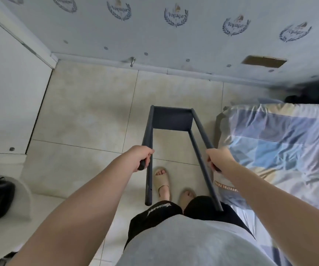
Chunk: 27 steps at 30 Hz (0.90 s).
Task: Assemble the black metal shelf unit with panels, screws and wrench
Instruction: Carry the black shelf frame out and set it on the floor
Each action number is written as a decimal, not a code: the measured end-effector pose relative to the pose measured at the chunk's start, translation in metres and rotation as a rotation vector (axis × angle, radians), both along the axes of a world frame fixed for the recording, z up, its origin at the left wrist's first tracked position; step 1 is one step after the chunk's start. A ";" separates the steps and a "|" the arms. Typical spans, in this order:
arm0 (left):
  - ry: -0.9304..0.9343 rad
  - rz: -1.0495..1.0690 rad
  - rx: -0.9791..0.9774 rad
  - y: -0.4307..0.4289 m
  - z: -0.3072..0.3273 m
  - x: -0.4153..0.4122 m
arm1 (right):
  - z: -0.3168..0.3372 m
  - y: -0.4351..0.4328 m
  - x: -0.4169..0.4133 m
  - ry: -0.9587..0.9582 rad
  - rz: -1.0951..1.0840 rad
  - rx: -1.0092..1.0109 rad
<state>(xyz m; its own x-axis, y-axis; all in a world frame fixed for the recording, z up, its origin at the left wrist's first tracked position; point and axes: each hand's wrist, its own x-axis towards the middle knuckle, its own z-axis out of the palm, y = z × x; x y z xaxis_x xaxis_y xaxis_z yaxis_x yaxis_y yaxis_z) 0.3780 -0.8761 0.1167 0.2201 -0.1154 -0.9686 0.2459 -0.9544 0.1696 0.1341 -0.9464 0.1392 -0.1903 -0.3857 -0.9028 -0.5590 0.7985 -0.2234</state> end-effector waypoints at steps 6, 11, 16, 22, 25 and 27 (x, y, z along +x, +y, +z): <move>0.030 0.046 0.085 -0.021 -0.061 0.018 | -0.069 -0.014 0.012 0.059 0.090 0.035; 0.049 0.072 0.127 -0.036 -0.100 0.021 | -0.116 -0.031 0.012 0.189 0.291 -0.037; 0.054 0.137 0.145 -0.052 -0.120 0.025 | -0.136 -0.052 0.017 0.243 0.445 -0.093; -0.050 0.059 0.097 -0.061 -0.128 0.033 | -0.141 -0.067 0.029 0.235 0.476 -0.273; -0.234 -0.133 0.006 -0.063 -0.130 0.037 | -0.136 -0.070 0.037 0.197 0.491 -0.433; -0.393 -0.392 -0.082 -0.063 -0.130 0.039 | -0.133 -0.072 0.043 0.158 0.498 -0.511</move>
<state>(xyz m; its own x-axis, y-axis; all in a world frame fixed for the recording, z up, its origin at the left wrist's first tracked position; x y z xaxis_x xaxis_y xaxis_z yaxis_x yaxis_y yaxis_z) 0.4171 -0.9388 -0.0130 0.4884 -0.3328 -0.8067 -0.2217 -0.9414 0.2541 0.1776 -1.0185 0.0060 0.0045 -0.8265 -0.5629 -0.8851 0.2587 -0.3868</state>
